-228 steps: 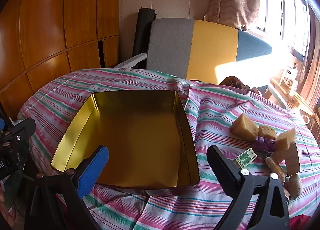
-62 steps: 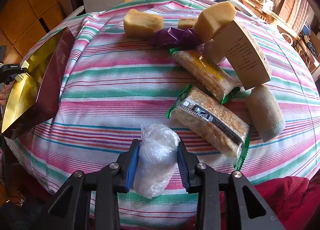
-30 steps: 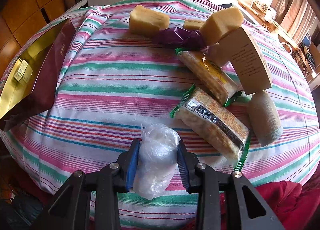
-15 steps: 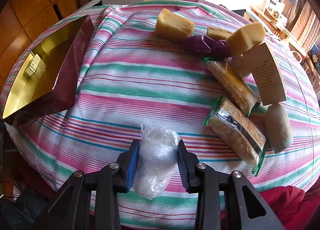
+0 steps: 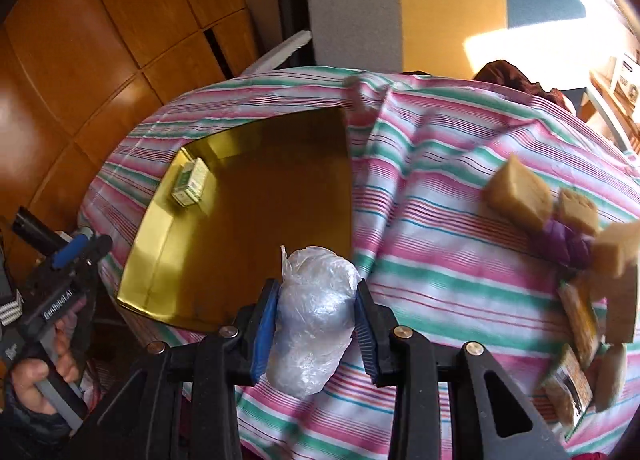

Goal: Organize objects
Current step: 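Lower the plastic bag bundle into the tray beside the oil box, open right tool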

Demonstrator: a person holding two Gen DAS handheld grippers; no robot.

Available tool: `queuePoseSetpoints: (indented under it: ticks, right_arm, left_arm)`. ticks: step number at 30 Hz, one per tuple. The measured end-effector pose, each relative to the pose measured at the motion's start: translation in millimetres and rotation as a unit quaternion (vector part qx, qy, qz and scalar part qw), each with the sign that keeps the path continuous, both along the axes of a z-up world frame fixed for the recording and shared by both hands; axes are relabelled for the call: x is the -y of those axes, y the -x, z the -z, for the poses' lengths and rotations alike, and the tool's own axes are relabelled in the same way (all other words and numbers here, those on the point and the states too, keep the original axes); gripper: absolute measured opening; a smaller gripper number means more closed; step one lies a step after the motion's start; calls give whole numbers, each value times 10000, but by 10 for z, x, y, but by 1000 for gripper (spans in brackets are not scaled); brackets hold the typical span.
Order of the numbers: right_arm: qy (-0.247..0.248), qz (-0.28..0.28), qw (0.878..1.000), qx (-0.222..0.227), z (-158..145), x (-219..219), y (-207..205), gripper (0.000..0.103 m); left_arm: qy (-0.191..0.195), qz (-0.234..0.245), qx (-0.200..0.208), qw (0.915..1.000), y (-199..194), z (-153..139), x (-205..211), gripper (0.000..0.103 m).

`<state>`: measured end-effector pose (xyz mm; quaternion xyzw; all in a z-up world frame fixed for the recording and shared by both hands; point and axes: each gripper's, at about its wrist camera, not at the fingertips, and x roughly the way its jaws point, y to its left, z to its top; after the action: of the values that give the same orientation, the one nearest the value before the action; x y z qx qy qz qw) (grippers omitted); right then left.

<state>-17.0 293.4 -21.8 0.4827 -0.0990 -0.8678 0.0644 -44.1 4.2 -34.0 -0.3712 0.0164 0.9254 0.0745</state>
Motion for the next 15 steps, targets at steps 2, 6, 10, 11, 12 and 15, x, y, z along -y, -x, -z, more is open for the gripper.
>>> queuePoseSetpoints:
  ticks: [2,6,10,11,12,15]
  right_arm:
    - [89,-248,9996,46,21,251,224,36]
    - [218,-661,9972,257,168,746,640,36]
    - [263,-924,9943,466,351,1174,963,36]
    - [319,-952,9936,523,390,1250,1038,36]
    - [365,-973,9929,576,423,1327,1118,36]
    - [543,-1031,9904,743,514,1545,1365,37]
  left_arm:
    - [-58,-100,45,9999,16,24,108,68]
    - [-121,-385,120,9991,32,86,375,68]
    - [-139,-728,242,9970,45,170,647,68]
    - [-143,-796,276,9963,48,195,701,68]
    - [-144,-866,306,9957,51,217,756,68]
    - [-147,-992,393,9942,69,280,866,68]
